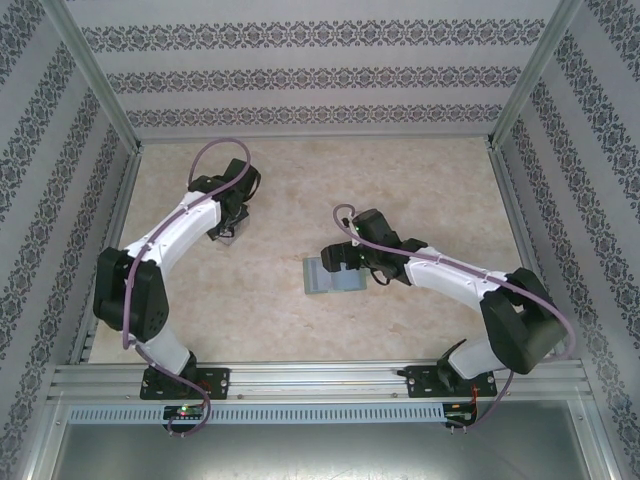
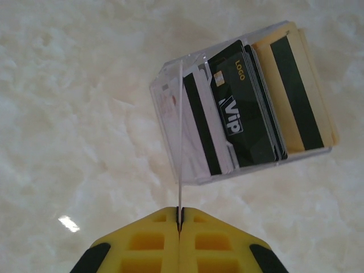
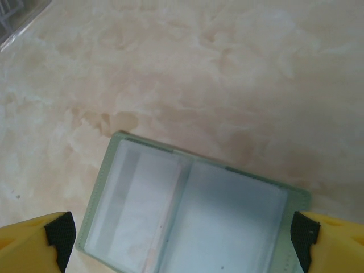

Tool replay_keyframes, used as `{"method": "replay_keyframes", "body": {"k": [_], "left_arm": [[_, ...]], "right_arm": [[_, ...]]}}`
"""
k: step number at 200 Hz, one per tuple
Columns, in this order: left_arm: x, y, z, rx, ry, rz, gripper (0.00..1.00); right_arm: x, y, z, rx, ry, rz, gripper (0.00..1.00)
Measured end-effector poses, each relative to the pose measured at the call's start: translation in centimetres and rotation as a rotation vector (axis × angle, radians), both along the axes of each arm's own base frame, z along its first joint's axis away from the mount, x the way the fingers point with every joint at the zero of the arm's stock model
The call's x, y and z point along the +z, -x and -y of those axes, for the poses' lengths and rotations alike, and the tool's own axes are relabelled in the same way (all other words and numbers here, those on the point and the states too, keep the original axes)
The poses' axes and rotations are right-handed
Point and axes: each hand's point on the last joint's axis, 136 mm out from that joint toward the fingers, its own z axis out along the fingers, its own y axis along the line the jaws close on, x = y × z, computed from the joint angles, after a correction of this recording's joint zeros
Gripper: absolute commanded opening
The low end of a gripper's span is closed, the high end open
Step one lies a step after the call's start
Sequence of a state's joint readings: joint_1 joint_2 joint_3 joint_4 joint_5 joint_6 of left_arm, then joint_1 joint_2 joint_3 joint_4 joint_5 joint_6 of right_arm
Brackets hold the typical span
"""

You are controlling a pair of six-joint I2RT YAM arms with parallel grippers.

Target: Take the credit cards out of the card holder

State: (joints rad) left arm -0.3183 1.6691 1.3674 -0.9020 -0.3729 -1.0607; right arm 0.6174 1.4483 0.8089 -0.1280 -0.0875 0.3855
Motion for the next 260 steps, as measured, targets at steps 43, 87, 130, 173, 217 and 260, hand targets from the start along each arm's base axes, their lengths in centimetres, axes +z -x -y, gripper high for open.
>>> {"method": "replay_keyframes", "body": {"k": [43, 87, 130, 173, 217, 260], "left_arm": [[-0.3, -1.7, 0.3, 0.105, 0.072, 0.032, 0.00], [-0.2, -2.1, 0.4, 0.192, 0.109, 0.068, 0.00], [-2.0, -2.2, -0.6, 0.253, 0.110, 0.034, 0.00], [-3.8, -2.3, -0.9, 0.270, 0.112, -0.014, 0.00], [-4.6, -2.3, -0.8, 0.273, 0.124, -0.040, 0.00], [-4.5, -2.5, -0.8, 0.257, 0.131, -0.043, 0.15]], "right_arm": [[0.7, -0.8, 1.2, -0.046, 0.004, 0.027, 0.98], [0.4, -0.6, 1.4, -0.050, 0.016, 0.014, 0.98], [0.3, -0.6, 1.5, -0.050, 0.019, 0.010, 0.98], [0.0, -0.5, 1.5, -0.050, 0.023, 0.004, 0.98], [-0.2, -0.5, 1.5, -0.050, 0.026, -0.001, 0.98], [-0.2, -0.5, 1.5, -0.050, 0.026, -0.001, 0.98]]}}
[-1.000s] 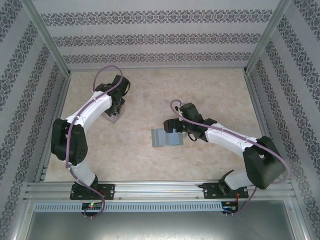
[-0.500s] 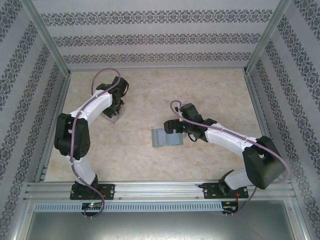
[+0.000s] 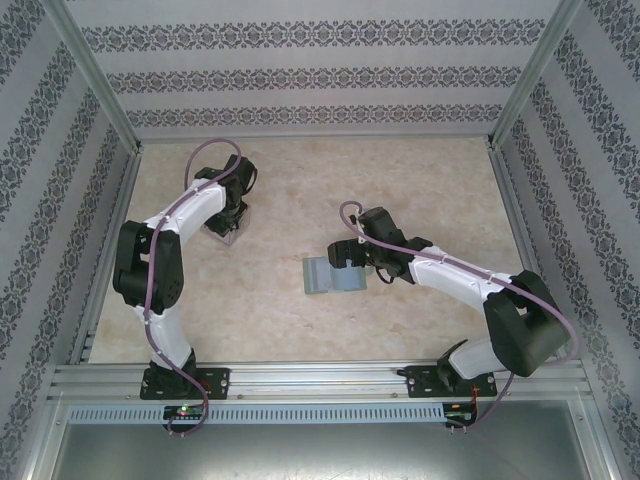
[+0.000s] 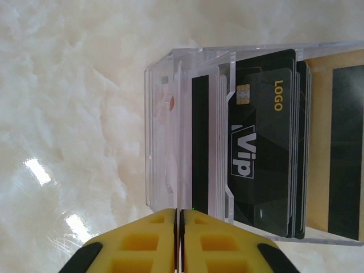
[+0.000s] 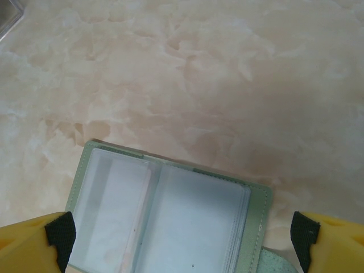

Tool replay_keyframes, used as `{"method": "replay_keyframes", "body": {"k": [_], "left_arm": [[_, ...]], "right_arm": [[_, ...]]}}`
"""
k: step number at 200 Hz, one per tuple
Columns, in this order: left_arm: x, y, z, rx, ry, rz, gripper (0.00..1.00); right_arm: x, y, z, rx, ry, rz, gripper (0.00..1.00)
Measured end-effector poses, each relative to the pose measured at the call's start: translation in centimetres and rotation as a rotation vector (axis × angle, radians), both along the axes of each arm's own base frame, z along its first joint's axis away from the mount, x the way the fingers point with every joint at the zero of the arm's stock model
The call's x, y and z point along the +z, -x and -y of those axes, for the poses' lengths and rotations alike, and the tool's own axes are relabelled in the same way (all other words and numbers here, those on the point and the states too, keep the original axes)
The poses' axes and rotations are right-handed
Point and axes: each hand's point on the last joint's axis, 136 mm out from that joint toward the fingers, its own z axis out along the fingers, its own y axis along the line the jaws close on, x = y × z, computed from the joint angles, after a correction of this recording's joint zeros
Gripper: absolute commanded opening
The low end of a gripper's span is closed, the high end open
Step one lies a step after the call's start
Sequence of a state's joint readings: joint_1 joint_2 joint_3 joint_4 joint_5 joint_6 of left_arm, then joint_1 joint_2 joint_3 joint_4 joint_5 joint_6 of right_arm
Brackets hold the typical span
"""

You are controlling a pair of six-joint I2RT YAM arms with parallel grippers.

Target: Take the credit cards out of the card holder

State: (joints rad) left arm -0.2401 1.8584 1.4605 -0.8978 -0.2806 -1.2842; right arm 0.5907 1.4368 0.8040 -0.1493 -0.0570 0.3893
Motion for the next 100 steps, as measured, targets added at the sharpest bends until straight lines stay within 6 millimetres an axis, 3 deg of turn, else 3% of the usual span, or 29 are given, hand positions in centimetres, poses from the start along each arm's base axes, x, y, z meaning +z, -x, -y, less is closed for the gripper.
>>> {"method": "replay_keyframes", "body": {"k": [42, 100], "left_arm": [[0.7, -1.3, 0.6, -0.051, 0.009, 0.017, 0.22], [0.4, -1.2, 1.2, -0.128, 0.024, -0.014, 0.31]], "right_arm": [[0.0, 0.0, 0.0, 0.000, 0.000, 0.000, 0.98], [-0.2, 0.1, -0.2, 0.008, -0.004, -0.009, 0.98]]}}
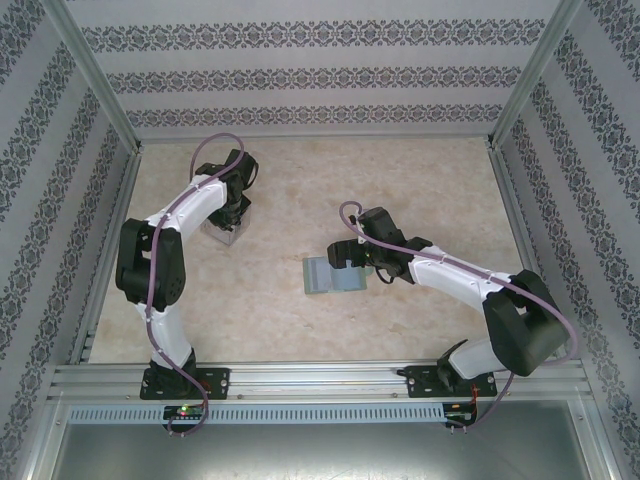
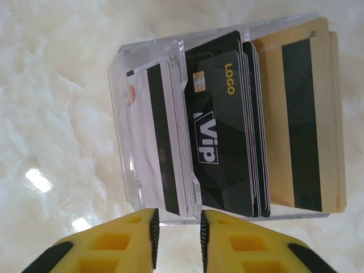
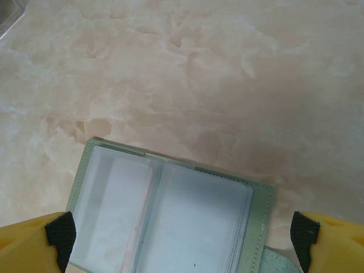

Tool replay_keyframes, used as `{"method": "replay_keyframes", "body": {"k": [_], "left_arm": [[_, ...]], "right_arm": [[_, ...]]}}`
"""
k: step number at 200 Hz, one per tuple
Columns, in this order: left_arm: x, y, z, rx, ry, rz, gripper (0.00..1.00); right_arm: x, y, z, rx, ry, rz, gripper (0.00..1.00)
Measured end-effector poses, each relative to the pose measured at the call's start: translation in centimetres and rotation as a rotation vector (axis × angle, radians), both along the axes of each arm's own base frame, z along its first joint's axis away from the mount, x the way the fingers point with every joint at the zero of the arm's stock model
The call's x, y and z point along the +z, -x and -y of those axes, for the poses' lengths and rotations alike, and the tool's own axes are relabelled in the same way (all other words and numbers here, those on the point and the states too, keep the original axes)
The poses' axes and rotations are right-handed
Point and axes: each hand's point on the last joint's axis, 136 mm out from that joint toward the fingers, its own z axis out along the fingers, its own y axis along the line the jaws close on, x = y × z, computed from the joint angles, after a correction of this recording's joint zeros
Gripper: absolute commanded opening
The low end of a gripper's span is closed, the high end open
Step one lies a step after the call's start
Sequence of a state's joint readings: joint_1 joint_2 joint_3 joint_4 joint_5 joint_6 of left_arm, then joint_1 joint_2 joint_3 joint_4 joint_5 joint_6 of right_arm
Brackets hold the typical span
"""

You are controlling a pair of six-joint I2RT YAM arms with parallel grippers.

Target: Take the credit cards out of the card holder

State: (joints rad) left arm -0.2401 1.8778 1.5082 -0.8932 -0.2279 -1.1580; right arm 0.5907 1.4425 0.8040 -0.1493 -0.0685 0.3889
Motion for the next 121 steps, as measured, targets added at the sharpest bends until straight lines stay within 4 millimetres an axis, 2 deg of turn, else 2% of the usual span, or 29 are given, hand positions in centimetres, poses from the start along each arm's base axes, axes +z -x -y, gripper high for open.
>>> {"method": "replay_keyframes", "body": {"k": [14, 24, 44, 73, 92, 121], "left_arm": [[0.6, 0.1, 0.3, -0.029, 0.014, 0.008, 0.36], [1.2, 0.3, 0.4, -0.047, 0.026, 0.027, 0.42], [3.4, 1.8, 0.6, -0.098, 0.055, 0.078, 0.60], [5.9, 4.4, 1.0, -0.193, 0.104, 0.168, 0.76], [5.9, 5.8, 1.4, -0.246, 0.131, 0.193, 0.85], [4.7, 7.4, 1.9, -0.327, 0.154, 0.198, 0.92]], "right_arm": [[0.0, 0.0, 0.0, 0.001, -0.001, 0.000, 0.98], [0.0, 0.0, -0.1, 0.002, -0.003, -0.001, 0.98], [0.0, 0.1, -0.2, 0.006, -0.005, -0.002, 0.97], [-0.6, 0.7, -1.1, 0.038, 0.011, -0.018, 0.93], [-1.1, 1.3, -2.3, 0.075, 0.033, -0.030, 0.90], [-1.5, 2.6, -4.2, 0.142, 0.085, -0.046, 0.86]]}}
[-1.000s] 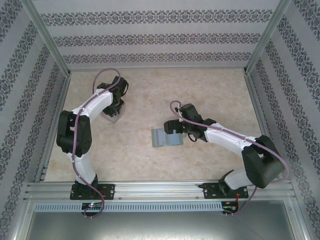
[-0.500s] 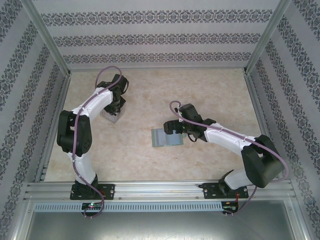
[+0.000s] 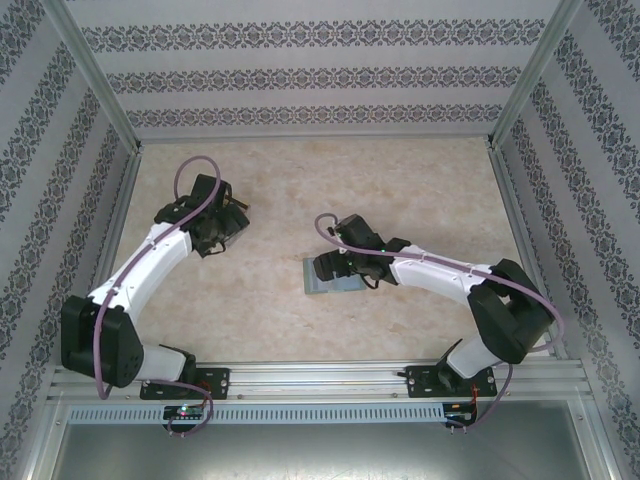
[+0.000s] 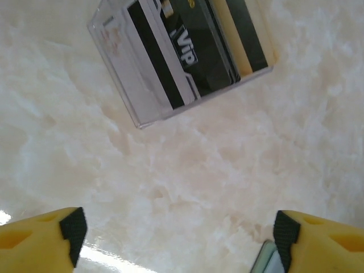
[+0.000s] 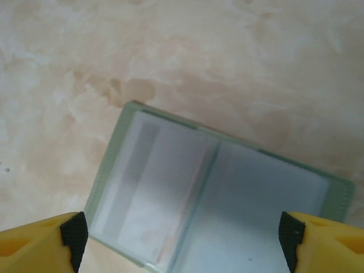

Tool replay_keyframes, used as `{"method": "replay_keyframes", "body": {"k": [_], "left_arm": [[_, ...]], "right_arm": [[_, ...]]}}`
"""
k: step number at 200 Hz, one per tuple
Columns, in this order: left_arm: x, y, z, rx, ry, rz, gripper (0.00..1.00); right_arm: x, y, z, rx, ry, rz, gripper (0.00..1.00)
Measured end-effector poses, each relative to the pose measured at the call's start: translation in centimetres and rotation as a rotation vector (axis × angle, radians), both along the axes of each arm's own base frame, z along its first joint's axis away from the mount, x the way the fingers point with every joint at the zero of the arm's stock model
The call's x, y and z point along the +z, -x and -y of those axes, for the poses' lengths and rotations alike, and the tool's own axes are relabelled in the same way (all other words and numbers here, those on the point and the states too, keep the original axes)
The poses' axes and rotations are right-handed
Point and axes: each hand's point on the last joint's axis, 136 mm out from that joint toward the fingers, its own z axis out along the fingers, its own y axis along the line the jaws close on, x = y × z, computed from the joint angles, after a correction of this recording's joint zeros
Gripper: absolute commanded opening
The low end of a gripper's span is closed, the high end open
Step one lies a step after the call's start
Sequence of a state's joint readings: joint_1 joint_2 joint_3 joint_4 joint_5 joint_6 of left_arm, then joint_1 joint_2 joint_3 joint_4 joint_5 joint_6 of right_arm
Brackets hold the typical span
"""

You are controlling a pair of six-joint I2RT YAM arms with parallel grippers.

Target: Take the credit cards out of the card holder

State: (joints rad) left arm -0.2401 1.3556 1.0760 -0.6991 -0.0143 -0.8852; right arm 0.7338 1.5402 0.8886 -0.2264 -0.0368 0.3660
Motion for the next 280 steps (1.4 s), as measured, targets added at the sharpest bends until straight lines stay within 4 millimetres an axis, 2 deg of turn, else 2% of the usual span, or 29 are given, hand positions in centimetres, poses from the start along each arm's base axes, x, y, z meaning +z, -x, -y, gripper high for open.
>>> {"method": "replay_keyframes", "body": {"k": [17, 38, 83, 120, 159, 241, 280], "left_arm": [[-0.7, 0.8, 0.3, -0.035, 0.017, 0.017, 0.96], [-1.3, 1.5, 1.1, -0.080, 0.059, 0.046, 0.99], [-2.5, 1.9, 3.4, -0.191, 0.166, 0.088, 1.00], [-1.7, 1.8, 4.6, -0.257, 0.205, 0.124, 1.00], [-1.7, 2.1, 6.3, -0.324, 0.244, 0.119, 1.00], [-6.8, 3.0, 12.0, -0.421, 0.334, -0.062, 1.00], [-7.6, 2.3, 14.9, -0.439, 0.373, -0.099, 0.94]], "right_arm": [[-0.1, 0.7, -1.0, 0.032, 0.027, -0.023, 0.83], [-0.5, 1.2, -1.2, 0.045, 0.064, -0.063, 0.80], [-3.5, 2.2, 0.5, 0.032, 0.191, -0.164, 0.77], [-5.3, 2.4, 1.4, 0.030, 0.266, -0.195, 0.76], [-5.5, 1.7, 1.8, 0.014, 0.275, -0.186, 0.72], [-5.6, 0.1, 2.4, -0.045, 0.235, -0.170, 0.54], [-5.6, -0.1, 2.4, -0.051, 0.231, -0.162, 0.52]]}}
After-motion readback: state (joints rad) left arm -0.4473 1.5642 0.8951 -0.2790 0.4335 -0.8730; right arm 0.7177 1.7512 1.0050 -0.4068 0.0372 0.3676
